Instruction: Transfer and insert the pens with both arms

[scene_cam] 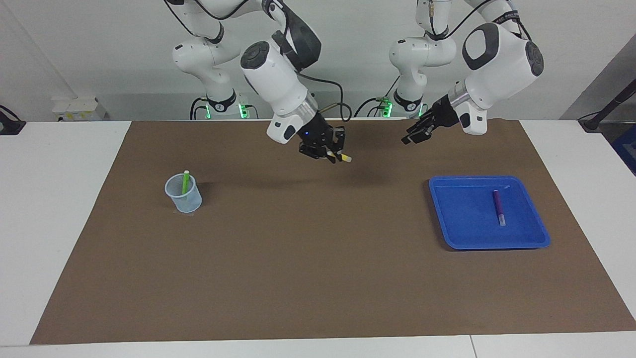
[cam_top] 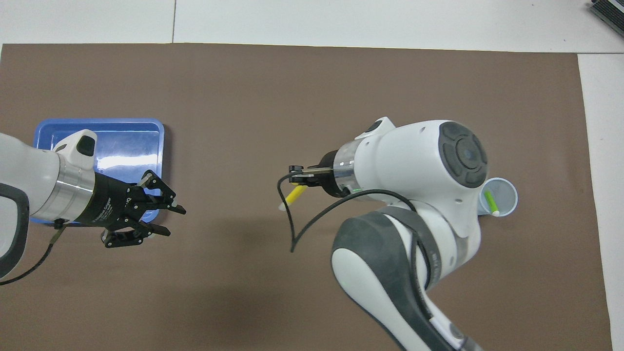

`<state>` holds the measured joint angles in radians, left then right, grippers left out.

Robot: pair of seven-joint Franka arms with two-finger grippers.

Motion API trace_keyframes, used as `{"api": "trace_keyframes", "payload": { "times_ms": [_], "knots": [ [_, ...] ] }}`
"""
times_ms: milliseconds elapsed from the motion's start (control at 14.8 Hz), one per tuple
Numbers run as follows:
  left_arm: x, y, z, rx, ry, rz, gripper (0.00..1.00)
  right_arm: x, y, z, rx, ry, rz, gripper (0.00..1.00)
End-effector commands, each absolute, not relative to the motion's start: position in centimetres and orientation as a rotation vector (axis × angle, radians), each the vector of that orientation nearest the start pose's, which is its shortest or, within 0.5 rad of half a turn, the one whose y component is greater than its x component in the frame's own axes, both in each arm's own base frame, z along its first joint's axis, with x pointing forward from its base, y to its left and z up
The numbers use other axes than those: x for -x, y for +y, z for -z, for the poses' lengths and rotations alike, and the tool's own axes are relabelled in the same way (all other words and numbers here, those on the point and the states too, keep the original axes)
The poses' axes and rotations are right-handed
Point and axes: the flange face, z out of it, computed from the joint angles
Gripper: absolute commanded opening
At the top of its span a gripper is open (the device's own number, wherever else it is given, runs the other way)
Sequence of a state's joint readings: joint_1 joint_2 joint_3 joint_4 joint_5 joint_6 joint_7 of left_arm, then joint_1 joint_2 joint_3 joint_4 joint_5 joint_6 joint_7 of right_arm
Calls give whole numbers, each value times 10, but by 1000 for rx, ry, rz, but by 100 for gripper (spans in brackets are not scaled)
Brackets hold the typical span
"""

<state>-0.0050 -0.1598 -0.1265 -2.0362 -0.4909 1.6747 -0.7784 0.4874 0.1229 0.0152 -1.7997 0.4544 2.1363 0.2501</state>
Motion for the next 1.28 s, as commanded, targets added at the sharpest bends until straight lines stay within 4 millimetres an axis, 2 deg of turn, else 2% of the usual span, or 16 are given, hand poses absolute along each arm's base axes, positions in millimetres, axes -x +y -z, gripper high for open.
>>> {"api": "trace_keyframes", "payload": {
  "times_ms": [0, 135, 270, 405, 540, 608, 945, 1215],
  "knots": [
    [-471, -90, -507, 3308, -746, -521, 48, -530, 238, -501, 2811, -334, 12, 0],
    [-475, -68, -507, 3347, -538, -433, 50, -540, 190, -497, 2887, -509, -10, 0],
    [-479, -46, -506, 3343, -407, -371, 54, -546, 139, -497, 2943, -588, -64, 0],
    [-484, -24, -498, 3349, -299, -348, 69, -555, 86, -495, 2969, -706, -63, 0],
    [-490, -9, -491, 3327, -191, -295, 69, -563, 38, -493, 2979, -850, -46, 0],
    [-494, -2, -488, 3306, -110, -257, 69, -565, 20, -490, 2980, -903, -38, 0],
    [-515, 51, -458, 3211, 252, -167, 67, -548, -15, -445, 2996, -908, -45, 0],
    [-530, 75, -433, 3182, 290, -117, 66, -542, -19, -418, 3008, -896, -9, 0]
  ]
}}
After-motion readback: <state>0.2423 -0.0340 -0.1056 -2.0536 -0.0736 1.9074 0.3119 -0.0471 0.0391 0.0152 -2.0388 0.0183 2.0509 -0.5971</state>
